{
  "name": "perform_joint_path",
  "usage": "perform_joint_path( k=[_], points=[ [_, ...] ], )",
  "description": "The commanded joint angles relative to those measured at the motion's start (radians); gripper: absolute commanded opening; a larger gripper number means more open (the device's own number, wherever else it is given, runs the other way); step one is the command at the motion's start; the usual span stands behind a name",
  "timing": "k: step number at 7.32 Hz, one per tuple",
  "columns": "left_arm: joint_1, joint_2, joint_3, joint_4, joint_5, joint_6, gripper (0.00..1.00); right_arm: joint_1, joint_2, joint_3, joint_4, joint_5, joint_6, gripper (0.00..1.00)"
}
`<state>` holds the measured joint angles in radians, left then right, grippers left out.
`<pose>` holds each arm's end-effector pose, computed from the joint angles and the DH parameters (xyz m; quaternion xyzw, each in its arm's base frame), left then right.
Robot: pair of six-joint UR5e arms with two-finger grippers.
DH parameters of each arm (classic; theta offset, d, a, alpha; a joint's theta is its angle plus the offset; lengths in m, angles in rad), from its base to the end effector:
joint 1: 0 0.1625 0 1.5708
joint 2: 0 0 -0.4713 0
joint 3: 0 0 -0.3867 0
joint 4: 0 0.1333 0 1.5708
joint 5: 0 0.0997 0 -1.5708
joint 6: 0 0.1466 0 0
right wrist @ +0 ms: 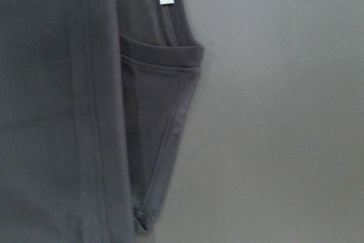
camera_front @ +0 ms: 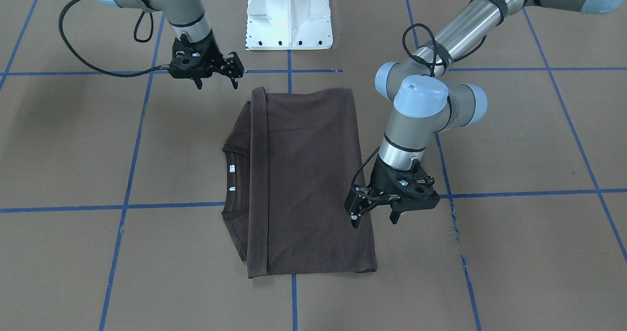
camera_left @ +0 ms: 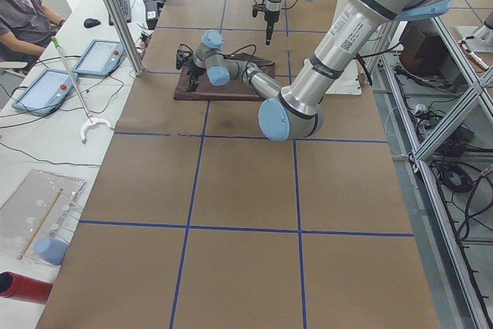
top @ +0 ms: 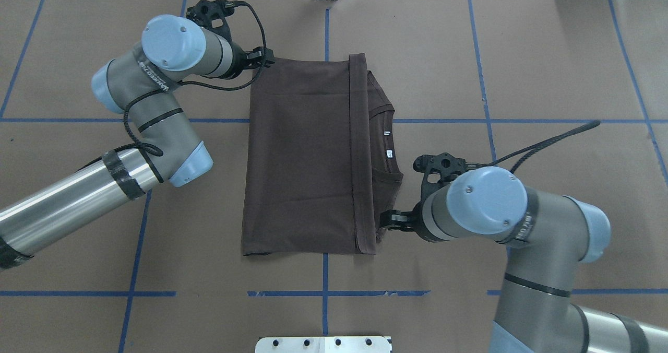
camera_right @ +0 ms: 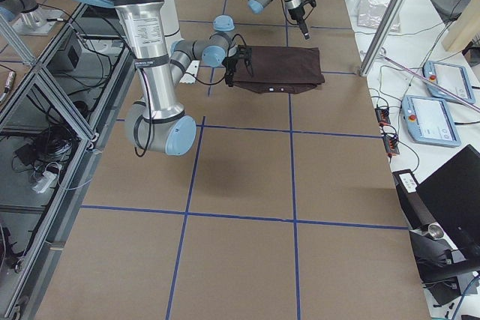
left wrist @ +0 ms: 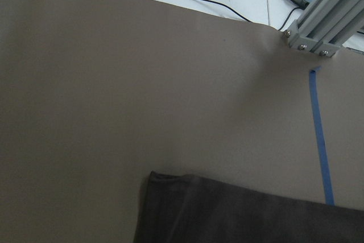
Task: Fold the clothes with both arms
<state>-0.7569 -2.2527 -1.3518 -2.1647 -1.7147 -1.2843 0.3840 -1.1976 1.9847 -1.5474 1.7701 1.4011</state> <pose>0.5179 -0.6436 0.3402 0.1968 0.4669 -0.1655 0.8461 -0.5336 -0.3281 0.3542 0.0193 -0.4023 0.0588 0.9134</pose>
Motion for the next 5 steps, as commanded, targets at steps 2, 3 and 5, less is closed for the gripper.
perform_joint_path(
  k=[2,3,5],
  points=[
    [0.014,0.077,-0.206,0.155,-0.036,0.0,1.0,-0.03,0.186,-0.183,-0.066,-0.006,-0.004,1.0],
    [0.018,0.082,-0.236,0.173,-0.057,-0.001,1.0,-0.043,0.208,-0.225,-0.066,-0.009,-0.004,1.0],
    [0.018,0.091,-0.237,0.172,-0.077,-0.001,1.0,-0.062,0.219,-0.254,-0.065,-0.006,-0.007,1.0]
  ],
)
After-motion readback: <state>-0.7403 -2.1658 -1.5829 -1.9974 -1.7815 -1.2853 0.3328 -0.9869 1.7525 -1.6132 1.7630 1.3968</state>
